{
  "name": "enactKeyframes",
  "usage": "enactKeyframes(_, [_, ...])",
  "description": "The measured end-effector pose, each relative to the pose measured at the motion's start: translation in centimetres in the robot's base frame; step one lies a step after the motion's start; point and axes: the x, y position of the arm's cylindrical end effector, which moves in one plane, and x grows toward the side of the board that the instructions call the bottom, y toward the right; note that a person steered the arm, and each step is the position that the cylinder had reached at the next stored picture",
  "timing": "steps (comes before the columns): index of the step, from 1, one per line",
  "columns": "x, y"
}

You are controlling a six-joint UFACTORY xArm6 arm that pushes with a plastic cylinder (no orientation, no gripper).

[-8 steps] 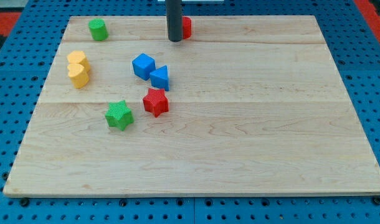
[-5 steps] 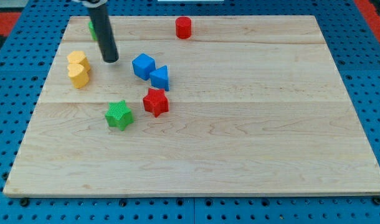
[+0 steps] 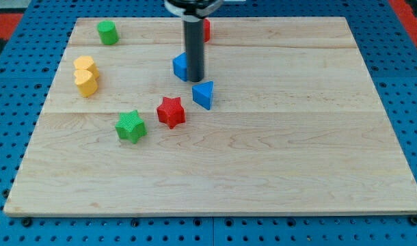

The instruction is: Slide the blue cube closer to the red circle

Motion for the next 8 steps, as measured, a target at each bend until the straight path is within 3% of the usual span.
enactKeyframes(7, [-1.5, -9.4])
enactKeyframes(8, [-2.8, -2.8])
